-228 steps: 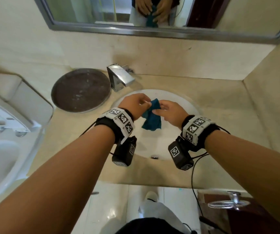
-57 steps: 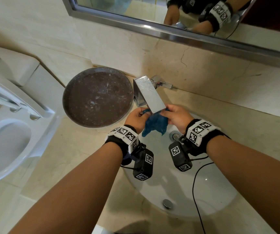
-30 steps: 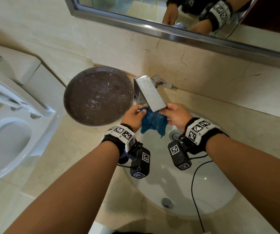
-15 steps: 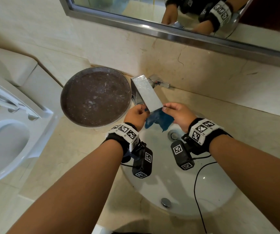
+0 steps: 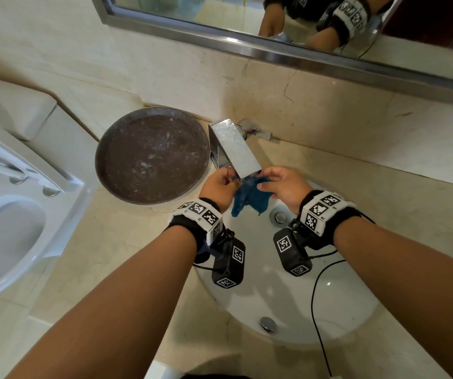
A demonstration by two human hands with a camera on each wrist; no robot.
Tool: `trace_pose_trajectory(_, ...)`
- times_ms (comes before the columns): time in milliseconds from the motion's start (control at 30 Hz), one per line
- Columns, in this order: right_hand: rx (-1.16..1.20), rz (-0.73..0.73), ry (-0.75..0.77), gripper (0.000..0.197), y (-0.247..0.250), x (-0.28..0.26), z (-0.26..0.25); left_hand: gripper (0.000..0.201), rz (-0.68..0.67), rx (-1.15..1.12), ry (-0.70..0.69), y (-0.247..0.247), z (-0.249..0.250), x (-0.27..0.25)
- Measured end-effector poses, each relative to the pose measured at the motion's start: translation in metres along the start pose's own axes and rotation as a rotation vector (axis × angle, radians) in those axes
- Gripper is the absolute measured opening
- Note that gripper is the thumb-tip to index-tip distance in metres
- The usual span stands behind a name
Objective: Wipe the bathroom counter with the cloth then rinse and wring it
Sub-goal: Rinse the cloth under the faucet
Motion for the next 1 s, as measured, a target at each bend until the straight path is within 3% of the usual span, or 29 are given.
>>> trace_pose_trajectory(200, -0.012, 0.012, 0.038, 0.02, -0.002, 0.001, 0.0, 0.028, 0.021, -0.097, 0.032, 0.002, 0.018, -0.007)
trace_pose_trajectory(667, 0.087, -0.027, 0.011, 0.025, -0.024, 0.001, -0.005, 0.026, 0.052, -0.113, 0.001, 0.019, 0.019, -0.013)
trace_pose_trajectory(1000, 0.168, -0.052, -0.032, 0.025, -0.027, -0.001, -0.006, 0.014, 0.064, -0.078, 0.115, 0.023, 0.01, -0.014)
Point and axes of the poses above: each hand's wrist, its own x-axis towards the middle knuckle, its own y-axis out of the back of the hand, z = x × y, the point moved 2 cm from there along x, towards the middle knuckle, and after that the axes turned 13 degrees about -y, right-handed, at the moved point
